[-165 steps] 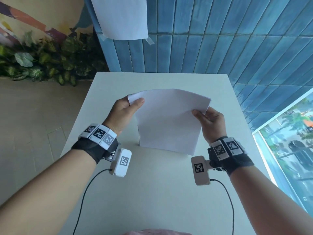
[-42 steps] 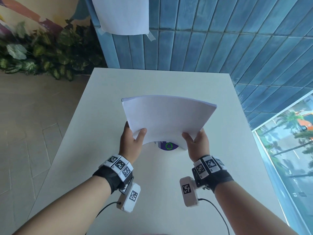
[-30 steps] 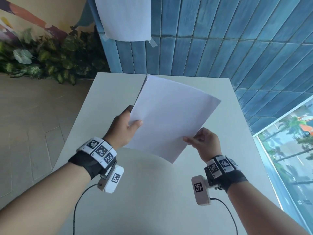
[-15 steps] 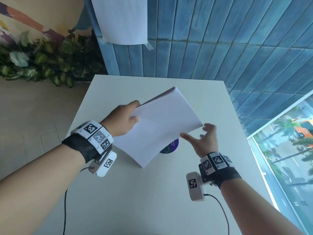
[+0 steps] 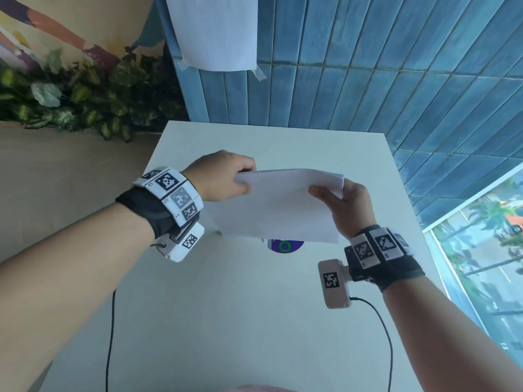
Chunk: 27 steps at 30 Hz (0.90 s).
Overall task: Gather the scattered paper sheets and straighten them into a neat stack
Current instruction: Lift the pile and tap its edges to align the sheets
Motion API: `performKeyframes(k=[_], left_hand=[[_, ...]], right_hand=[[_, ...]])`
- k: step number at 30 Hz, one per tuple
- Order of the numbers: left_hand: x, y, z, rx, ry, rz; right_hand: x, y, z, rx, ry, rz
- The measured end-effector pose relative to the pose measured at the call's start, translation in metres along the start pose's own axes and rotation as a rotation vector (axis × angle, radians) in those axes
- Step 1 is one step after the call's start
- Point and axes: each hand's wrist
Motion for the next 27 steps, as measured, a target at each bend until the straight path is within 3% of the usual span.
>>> performKeyframes(k=[6, 17, 19, 23, 27], left_hand=[[-0.023, 0.001, 0.036, -0.273, -0.102, -0.054], [-0.023, 0.058, 0.037, -1.221, -0.401, -0.68], [-0.018, 0.063, 0.039, -1.283, -0.418, -0.685], [-0.015, 0.069, 0.037, -1.263, -0.382, -0.48], [-0.014, 0.077, 0.036, -1.109, -0.36, -0.556]], right_hand=[[0.0, -0.018, -0.018, 0.044, 0.021, -0.047], [0.0, -0.015, -0.032, 0.095, 0.049, -0.075], [0.002, -0.016, -0.035, 0.119, 0.072, -0.105], [0.004, -0.021, -0.037, 0.139, 0.091, -0.129], [0.003, -0.02, -0.038, 0.169, 0.087, -0.145]])
Point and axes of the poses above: each hand's wrist, its own x-axis towards the middle knuckle, its own y-axis out of the palm, z = x × y, and after that the axes turned 11 degrees about y, right-handed
